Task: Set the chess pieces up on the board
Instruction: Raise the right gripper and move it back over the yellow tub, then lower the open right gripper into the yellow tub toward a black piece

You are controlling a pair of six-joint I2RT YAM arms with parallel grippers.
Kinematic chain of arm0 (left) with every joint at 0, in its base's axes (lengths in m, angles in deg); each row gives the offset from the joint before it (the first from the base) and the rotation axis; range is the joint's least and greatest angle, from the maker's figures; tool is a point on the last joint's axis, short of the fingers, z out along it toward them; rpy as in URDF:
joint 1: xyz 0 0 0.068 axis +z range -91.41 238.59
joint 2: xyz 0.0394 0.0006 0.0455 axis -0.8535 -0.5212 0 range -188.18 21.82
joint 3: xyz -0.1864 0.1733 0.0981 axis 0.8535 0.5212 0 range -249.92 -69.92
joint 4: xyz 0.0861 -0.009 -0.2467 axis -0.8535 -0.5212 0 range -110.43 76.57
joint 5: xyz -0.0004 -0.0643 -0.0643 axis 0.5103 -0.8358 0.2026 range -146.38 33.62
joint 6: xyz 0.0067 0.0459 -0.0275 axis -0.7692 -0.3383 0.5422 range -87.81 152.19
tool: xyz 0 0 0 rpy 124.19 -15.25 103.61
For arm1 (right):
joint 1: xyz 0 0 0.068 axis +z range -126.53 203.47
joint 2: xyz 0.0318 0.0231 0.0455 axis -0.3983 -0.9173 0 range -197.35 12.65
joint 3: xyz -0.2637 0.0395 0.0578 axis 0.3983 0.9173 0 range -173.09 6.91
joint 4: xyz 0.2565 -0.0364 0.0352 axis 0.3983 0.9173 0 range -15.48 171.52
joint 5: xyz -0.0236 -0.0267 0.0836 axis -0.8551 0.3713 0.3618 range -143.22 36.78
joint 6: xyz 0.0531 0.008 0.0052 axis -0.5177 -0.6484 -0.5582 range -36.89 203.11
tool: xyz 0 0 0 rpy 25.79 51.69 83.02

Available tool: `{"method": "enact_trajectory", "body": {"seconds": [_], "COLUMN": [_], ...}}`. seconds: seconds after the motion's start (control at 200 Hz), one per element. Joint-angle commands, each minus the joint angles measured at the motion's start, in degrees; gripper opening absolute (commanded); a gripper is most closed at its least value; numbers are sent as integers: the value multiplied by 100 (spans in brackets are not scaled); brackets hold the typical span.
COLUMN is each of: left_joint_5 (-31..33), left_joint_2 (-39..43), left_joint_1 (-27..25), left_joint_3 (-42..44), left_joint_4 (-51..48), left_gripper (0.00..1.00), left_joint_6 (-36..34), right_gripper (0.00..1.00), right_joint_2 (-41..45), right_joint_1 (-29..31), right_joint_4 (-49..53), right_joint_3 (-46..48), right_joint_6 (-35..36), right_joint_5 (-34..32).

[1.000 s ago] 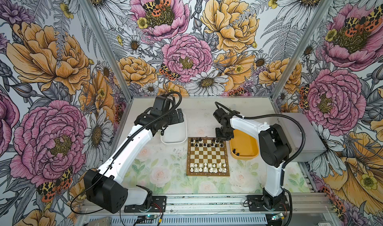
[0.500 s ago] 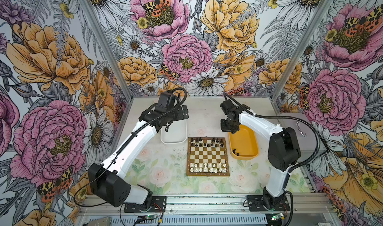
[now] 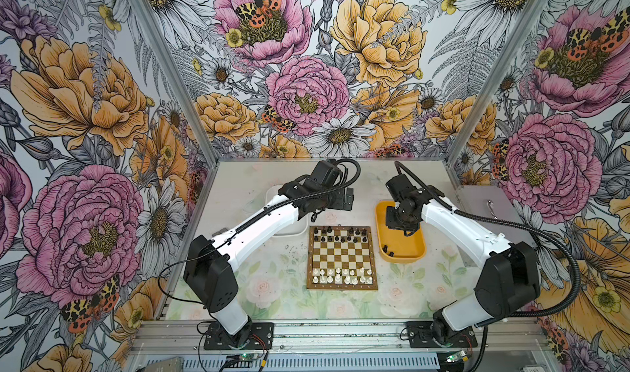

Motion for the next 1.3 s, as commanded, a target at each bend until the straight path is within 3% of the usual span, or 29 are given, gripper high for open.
{"method": "enact_trajectory", "body": {"seconds": [0.0,0.42,1.181,1.296], "left_joint_5": [-42,259,583,597], "left_joint_2": [44,584,1219,1233], "left_joint_1": [48,-50,16,37], "left_joint_3": [-175,231,580,580], "left_joint_4": [209,287,192,158], "left_gripper": [99,99,99,99], "left_joint_6": [-133,-209,-15,-15], "right_gripper": [35,35,35,31], "right_joint_2": [227,306,-287,-312], "right_joint_1": [2,54,248,250], "right_joint_4": [-7,-664,-1213,-1244], "right_joint_3": [260,1004,1167,1203], "right_joint_6": [-183,-281,-168,-167], "right_joint_5": [-26,367,722,733]}}
